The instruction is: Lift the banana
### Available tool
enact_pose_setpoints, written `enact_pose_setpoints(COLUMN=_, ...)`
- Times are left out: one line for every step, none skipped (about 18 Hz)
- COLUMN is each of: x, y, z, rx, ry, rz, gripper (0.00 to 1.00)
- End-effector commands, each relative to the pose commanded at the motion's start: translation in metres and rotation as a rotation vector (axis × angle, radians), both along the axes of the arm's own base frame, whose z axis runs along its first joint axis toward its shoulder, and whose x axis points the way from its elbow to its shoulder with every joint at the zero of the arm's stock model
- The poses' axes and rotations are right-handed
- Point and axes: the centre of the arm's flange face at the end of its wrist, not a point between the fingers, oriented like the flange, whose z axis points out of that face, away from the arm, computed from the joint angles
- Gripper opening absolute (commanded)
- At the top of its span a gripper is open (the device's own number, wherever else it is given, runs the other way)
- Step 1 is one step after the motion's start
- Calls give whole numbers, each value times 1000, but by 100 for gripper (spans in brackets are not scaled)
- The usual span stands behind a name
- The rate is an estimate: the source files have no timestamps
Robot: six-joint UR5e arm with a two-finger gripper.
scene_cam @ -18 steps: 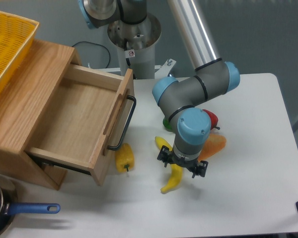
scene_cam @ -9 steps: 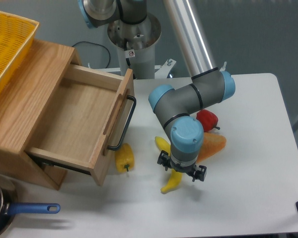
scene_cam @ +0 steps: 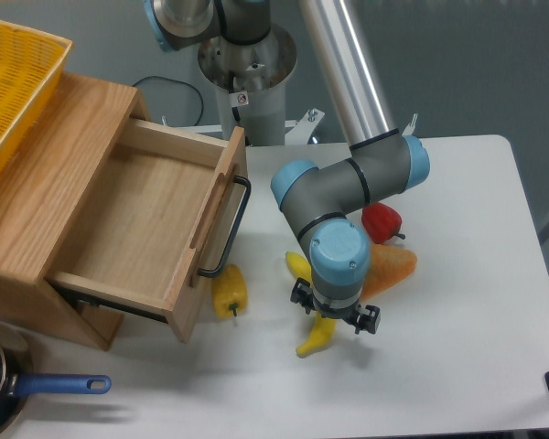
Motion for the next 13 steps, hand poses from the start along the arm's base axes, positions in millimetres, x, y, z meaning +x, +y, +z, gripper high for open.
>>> enact_pose_setpoints(x=0, y=0, z=0, rx=0, ry=0, rz=0, gripper=100)
enact_pose_setpoints(x=0, y=0, z=-1, rx=-1, ry=-1, rz=0, gripper=100)
enact_pose_setpoints(x=1, y=0, z=-4, rx=-5, ry=-6, rz=0, gripper=100)
enact_pose_setpoints(x=0, y=0, z=-8, rx=-8, ry=-10, rz=0, gripper=100)
enact_pose_setpoints(x=0, y=0, z=-8, rx=-8, ry=-10, rz=0, gripper=100)
enact_pose_setpoints(x=1, y=-1, z=-10, rx=-10, ry=-12, rz=0, gripper=100)
enact_pose_setpoints(x=0, y=0, z=-12, rx=-10, ry=-13, rz=0, gripper=100)
enact_pose_setpoints(x=0, y=0, z=-11, rx=-11, ry=-13, rz=0, gripper=100)
enact_pose_setpoints(x=0, y=0, z=-12, rx=-11, ry=-14, rz=0, gripper=100)
enact_pose_setpoints(x=0, y=0, z=-13, rx=-11, ry=-14, rz=0, gripper=100)
enact_pose_setpoints(x=-1, y=1, z=-13, rx=-10, ry=-15, rz=-2, gripper=100)
enact_pose_setpoints(x=-1, y=1, z=-13, rx=-9, ry=-14, rz=-2, gripper=100)
enact_pose_setpoints(x=-1, y=1, z=-12, rx=-8, ry=-13, rz=-2, gripper=100)
